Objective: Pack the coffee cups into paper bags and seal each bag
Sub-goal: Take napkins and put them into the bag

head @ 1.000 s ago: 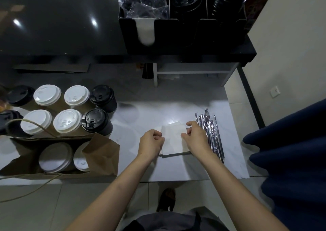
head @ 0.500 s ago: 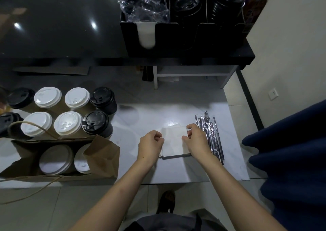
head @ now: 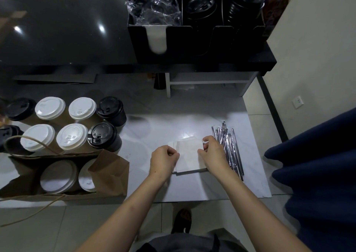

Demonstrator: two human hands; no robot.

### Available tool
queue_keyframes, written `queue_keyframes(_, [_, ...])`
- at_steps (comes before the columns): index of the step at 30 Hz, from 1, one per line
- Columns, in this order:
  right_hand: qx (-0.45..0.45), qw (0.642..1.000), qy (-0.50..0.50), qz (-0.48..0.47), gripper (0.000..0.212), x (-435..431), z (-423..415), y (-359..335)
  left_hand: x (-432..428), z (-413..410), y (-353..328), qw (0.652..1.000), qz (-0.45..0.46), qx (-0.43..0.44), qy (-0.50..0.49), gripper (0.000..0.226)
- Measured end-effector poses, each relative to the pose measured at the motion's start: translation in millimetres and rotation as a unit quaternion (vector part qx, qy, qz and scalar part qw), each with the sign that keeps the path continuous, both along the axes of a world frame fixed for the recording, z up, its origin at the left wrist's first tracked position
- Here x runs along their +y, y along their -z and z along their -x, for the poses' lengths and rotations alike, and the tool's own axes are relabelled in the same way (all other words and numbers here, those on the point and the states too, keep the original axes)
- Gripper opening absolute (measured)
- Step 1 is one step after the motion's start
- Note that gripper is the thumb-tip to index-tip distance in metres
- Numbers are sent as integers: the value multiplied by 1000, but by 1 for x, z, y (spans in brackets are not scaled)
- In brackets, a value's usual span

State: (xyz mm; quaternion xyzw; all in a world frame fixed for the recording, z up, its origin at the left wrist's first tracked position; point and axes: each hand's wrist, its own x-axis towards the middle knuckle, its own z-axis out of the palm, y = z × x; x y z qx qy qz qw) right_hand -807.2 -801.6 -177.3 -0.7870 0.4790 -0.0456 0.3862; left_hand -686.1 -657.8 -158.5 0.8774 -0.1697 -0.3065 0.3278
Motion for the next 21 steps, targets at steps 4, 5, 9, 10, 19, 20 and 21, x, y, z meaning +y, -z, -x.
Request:
queue_keyframes(4, [-2, 1000, 3, 5, 40, -1, 2, 0, -3, 2, -5, 1000, -1, -15, 11, 15])
queue_keyframes(5, [-7, 1000, 3, 12, 39, -2, 2, 0, -3, 2, -7, 1000, 3, -16, 14, 14])
queue_keyframes(9, [-38, 999, 25, 1, 37, -3, 3, -5, -3, -2, -20, 998, 54, -9, 27, 8])
queue_keyframes(10, [-47, 998, 34, -6, 37, -3, 2, -6, -3, -2, -25, 997, 65, -11, 29, 6])
queue_keyframes(19, [-136, 973, 108, -155, 38, 0, 2, -16, -2, -6, -58, 982, 161, -67, 68, 13])
queue_keyframes(20, [-145, 969, 118, -164, 38, 0, 2, -18, -2, -7, -60, 982, 168, -64, 64, 14])
queue_keyframes(21, [-150, 968, 123, -161, 37, -2, 3, -16, -1, -7, -62, 981, 175, -60, 60, 14])
